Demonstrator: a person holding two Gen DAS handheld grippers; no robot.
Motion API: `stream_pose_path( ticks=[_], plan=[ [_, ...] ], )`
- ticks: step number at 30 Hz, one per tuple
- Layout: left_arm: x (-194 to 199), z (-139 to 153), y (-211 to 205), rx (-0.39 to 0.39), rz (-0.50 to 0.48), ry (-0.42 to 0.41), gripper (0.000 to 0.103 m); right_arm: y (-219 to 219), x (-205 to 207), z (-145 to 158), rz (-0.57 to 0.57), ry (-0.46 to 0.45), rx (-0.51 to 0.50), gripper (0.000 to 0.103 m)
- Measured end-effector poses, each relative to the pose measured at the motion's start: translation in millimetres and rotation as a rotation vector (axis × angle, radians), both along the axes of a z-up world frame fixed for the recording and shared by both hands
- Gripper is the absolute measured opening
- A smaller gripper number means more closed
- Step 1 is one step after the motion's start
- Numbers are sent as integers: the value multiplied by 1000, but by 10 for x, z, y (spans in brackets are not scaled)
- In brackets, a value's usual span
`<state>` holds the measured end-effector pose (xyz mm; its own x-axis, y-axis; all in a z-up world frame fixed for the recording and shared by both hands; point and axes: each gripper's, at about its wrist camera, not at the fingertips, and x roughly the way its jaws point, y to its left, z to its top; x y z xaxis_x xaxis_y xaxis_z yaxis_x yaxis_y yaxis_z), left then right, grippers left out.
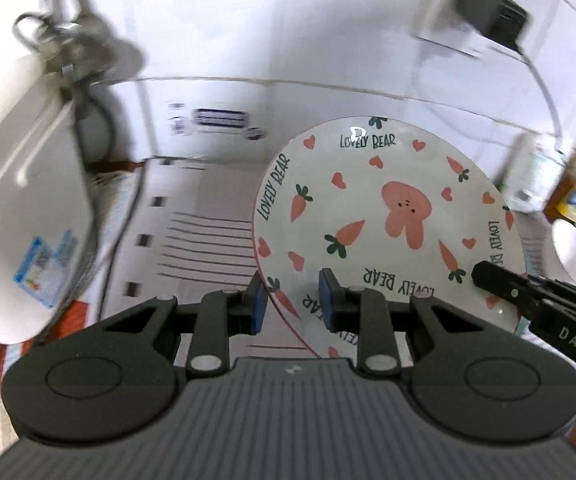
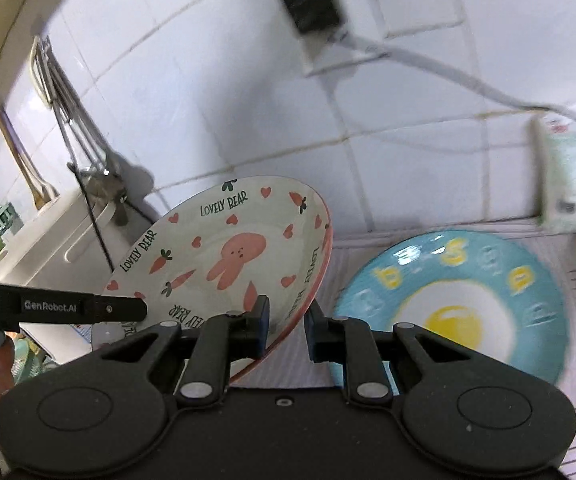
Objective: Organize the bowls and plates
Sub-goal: 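Lift the bunny plate with both grippers and carry it over the egg plate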
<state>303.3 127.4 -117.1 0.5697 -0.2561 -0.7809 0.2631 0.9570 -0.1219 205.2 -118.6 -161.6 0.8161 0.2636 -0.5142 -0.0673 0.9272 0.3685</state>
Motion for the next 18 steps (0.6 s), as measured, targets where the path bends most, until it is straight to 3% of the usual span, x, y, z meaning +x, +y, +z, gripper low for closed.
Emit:
stream_pose_path(
  ticks=[7, 12, 18],
  plan=[
    [-122, -53, -578, -4, -69, 39, 25, -494, -252, 36, -59, 22, -22, 23],
    [-167, -134, -914, -43, -57, 83, 25, -793, -347, 9, -74, 82, -46, 24],
    [-222, -221, -1225, -17, -57, 108, 25, -1096, -326, -17, -60, 124, -58, 24]
  ],
)
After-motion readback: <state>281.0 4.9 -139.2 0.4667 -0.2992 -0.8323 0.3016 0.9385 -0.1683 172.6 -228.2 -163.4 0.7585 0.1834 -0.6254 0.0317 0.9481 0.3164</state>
